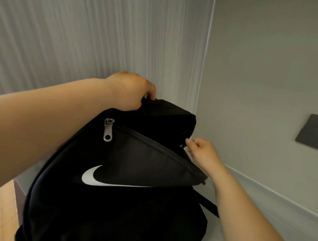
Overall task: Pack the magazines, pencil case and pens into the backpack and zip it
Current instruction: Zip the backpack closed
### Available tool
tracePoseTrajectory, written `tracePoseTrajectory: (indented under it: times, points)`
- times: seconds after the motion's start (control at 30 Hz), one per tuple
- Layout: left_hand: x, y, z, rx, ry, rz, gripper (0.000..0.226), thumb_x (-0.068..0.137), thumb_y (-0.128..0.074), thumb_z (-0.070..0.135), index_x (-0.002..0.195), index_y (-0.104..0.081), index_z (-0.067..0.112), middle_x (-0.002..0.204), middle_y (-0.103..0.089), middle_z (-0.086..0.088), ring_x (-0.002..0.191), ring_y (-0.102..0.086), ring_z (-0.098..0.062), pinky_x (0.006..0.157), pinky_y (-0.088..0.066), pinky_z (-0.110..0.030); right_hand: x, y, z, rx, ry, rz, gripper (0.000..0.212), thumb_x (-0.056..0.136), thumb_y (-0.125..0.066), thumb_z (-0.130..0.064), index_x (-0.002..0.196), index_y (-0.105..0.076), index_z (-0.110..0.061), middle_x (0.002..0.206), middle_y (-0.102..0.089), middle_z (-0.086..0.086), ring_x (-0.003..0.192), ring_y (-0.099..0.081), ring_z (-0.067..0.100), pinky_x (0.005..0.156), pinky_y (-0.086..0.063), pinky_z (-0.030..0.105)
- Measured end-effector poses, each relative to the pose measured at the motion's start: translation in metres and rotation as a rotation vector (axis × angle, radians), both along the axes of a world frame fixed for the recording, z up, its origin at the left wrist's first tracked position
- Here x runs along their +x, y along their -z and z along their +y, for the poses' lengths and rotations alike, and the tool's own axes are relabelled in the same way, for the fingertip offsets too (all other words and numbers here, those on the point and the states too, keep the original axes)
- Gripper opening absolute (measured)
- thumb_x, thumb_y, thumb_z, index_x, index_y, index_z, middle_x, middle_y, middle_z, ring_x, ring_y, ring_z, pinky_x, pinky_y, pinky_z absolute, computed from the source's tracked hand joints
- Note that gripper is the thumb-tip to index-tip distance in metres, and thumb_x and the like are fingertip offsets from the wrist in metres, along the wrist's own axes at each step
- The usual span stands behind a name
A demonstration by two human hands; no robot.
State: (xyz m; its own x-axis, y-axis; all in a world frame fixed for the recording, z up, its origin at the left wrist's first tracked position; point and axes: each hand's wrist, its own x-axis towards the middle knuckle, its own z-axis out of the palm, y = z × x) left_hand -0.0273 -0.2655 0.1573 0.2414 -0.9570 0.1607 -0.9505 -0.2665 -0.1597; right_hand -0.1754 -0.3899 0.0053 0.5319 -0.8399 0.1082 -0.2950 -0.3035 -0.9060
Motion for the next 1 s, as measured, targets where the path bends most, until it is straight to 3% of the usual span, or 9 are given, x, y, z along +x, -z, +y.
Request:
tracePoseTrajectory:
  times: [0.07, 0.23, 0.3, 0.4, 0.5, 0.7, 0.83, 0.93, 1.0]
  points:
    - [0.001, -0.006, 0.0, 0.029, -0.025, 0.091, 0.041, 0.083, -0.052, 0.007, 0.12, -0.051, 0.025, 0.106, -0.058, 0.002, 0.094, -0.052, -0.016, 0.082, -0.04, -0.027, -0.006, -0.015, -0.005, -0.153, -0.019, 0.09, 0.044, 0.092, -0.047, -0.022, 0.049, -0.038, -0.018, 0.048, -0.038, -0.002, 0.045, -0.035, 0.01, 0.037, -0.026, 0.012]
    - [-0.023, -0.023, -0.015, -0.141, 0.137, 0.423, 0.029, 0.083, -0.058, 0.032, 0.112, -0.059, 0.027, 0.094, -0.056, 0.013, 0.093, -0.05, -0.006, 0.076, -0.035, -0.011, -0.002, -0.033, -0.004, -0.155, -0.061, 0.063, 0.045, 0.091, -0.046, -0.016, 0.047, -0.041, -0.017, 0.047, -0.041, -0.002, 0.046, -0.037, 0.011, 0.045, -0.029, 0.022]
    - [-0.046, -0.019, -0.035, -0.084, 0.218, 0.355, 0.029, 0.081, -0.059, 0.037, 0.105, -0.065, 0.021, 0.096, -0.061, 0.01, 0.087, -0.051, -0.005, 0.063, -0.038, -0.012, 0.002, -0.036, -0.001, -0.118, -0.048, 0.021, 0.043, 0.091, -0.046, -0.015, 0.047, -0.042, -0.015, 0.046, -0.04, -0.002, 0.045, -0.036, 0.011, 0.04, -0.029, 0.016]
    - [-0.071, 0.004, -0.063, 0.231, 0.196, 0.018, 0.042, 0.076, -0.063, 0.045, 0.105, -0.066, 0.013, 0.1, -0.067, -0.002, 0.086, -0.055, -0.016, 0.08, -0.043, -0.026, -0.001, -0.036, 0.001, -0.054, -0.013, -0.002, 0.042, 0.089, -0.044, -0.014, 0.047, -0.043, -0.014, 0.047, -0.041, 0.0, 0.044, -0.035, 0.013, 0.04, -0.029, 0.019]
    - [-0.071, 0.03, -0.071, 0.316, 0.226, -0.289, 0.049, 0.075, -0.057, 0.056, 0.107, -0.064, 0.019, 0.102, -0.064, 0.0, 0.098, -0.055, -0.021, 0.081, -0.031, -0.029, -0.01, -0.031, -0.001, -0.022, -0.008, -0.04, 0.042, 0.089, -0.044, -0.016, 0.047, -0.044, -0.014, 0.05, -0.042, 0.003, 0.047, -0.035, 0.016, 0.048, -0.027, 0.026]
    - [-0.065, 0.063, -0.076, 0.243, 0.242, -0.173, 0.046, 0.081, -0.046, 0.056, 0.074, -0.065, 0.015, 0.063, -0.052, 0.005, 0.065, -0.046, -0.013, 0.081, -0.027, -0.03, -0.015, -0.021, -0.004, -0.055, -0.076, -0.01, 0.039, 0.092, -0.042, -0.02, 0.053, -0.044, -0.015, 0.053, -0.043, -0.001, 0.049, -0.038, 0.011, 0.047, -0.031, 0.024]
    - [-0.062, 0.071, -0.078, 0.249, 0.164, -0.227, 0.043, 0.087, -0.047, 0.038, 0.05, -0.037, 0.018, 0.052, -0.04, 0.004, 0.052, -0.038, -0.012, 0.068, -0.032, -0.027, -0.02, -0.006, -0.004, 0.003, -0.14, -0.129, 0.027, 0.091, -0.036, -0.01, 0.087, -0.06, -0.022, 0.08, -0.061, -0.006, 0.059, -0.049, 0.005, 0.05, -0.04, 0.005]
    - [-0.065, 0.073, -0.079, 0.208, 0.095, -0.19, 0.038, 0.082, -0.053, 0.023, 0.049, -0.035, 0.017, 0.05, -0.039, 0.003, 0.046, -0.036, -0.012, 0.047, -0.029, -0.023, -0.021, 0.022, -0.002, 0.09, -0.172, -0.103, 0.045, 0.087, -0.042, 0.0, 0.127, -0.042, -0.021, 0.121, -0.057, 0.009, 0.069, -0.054, 0.014, 0.057, -0.045, 0.013]
    - [-0.069, 0.073, -0.083, 0.258, 0.052, -0.157, 0.037, 0.082, -0.054, 0.017, 0.05, -0.036, 0.016, 0.052, -0.04, 0.002, 0.046, -0.037, -0.011, 0.042, -0.028, -0.022, -0.011, 0.038, 0.004, 0.21, -0.268, -0.084, 0.055, 0.086, -0.047, 0.001, 0.135, -0.032, -0.019, 0.123, -0.052, 0.004, 0.066, -0.055, 0.012, 0.049, -0.044, 0.01]
